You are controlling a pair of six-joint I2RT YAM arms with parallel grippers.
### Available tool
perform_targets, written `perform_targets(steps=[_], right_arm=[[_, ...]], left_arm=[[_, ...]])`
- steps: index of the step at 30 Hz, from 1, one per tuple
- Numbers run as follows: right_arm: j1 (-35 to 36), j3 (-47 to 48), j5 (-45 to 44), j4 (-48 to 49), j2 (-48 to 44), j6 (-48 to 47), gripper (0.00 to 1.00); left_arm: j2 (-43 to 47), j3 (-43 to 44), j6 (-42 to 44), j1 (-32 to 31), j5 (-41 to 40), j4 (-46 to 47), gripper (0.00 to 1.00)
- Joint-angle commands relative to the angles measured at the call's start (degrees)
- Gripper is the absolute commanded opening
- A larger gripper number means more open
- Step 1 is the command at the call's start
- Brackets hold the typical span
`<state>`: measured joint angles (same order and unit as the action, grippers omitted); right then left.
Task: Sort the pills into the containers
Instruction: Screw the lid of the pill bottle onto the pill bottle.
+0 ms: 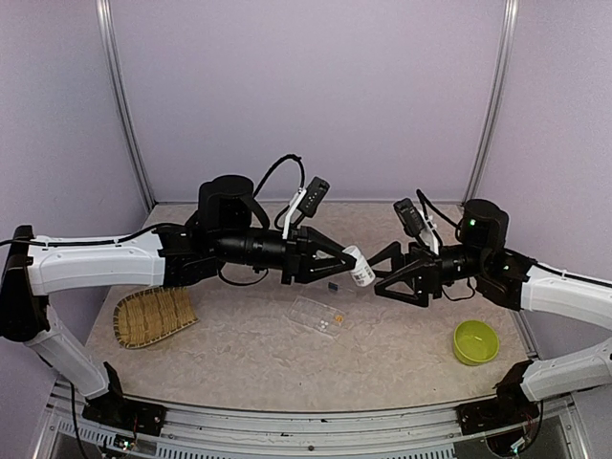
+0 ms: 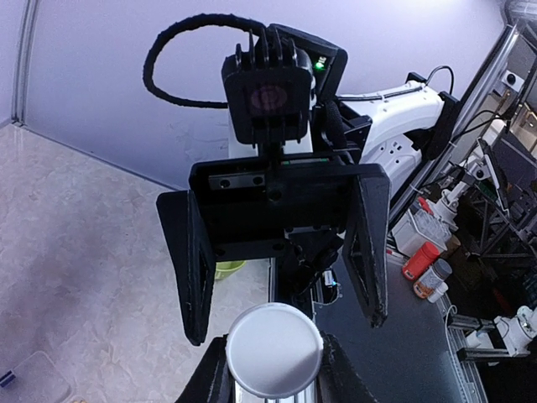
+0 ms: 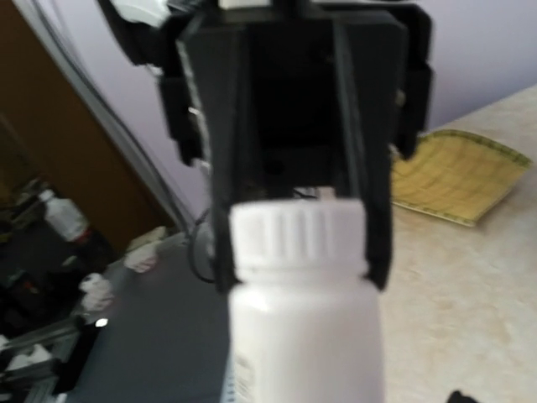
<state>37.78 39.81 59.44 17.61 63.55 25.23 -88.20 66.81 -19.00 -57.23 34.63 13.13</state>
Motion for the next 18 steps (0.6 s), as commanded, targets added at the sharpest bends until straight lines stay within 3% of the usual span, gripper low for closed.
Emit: perform_targets(steps=[1,18], right_arm=[[-0.5,1.8,5.1,5.5,0.9,4.9,0.89],[0.1,3.2,8.0,6.8,5.3,6.7,0.63]], left_arm=[[0.6,2.1,0.6,0.1,3.5,1.0,0.11],[-2.0,2.8,-4.5,-0.1,6.0,3.7,0.11]])
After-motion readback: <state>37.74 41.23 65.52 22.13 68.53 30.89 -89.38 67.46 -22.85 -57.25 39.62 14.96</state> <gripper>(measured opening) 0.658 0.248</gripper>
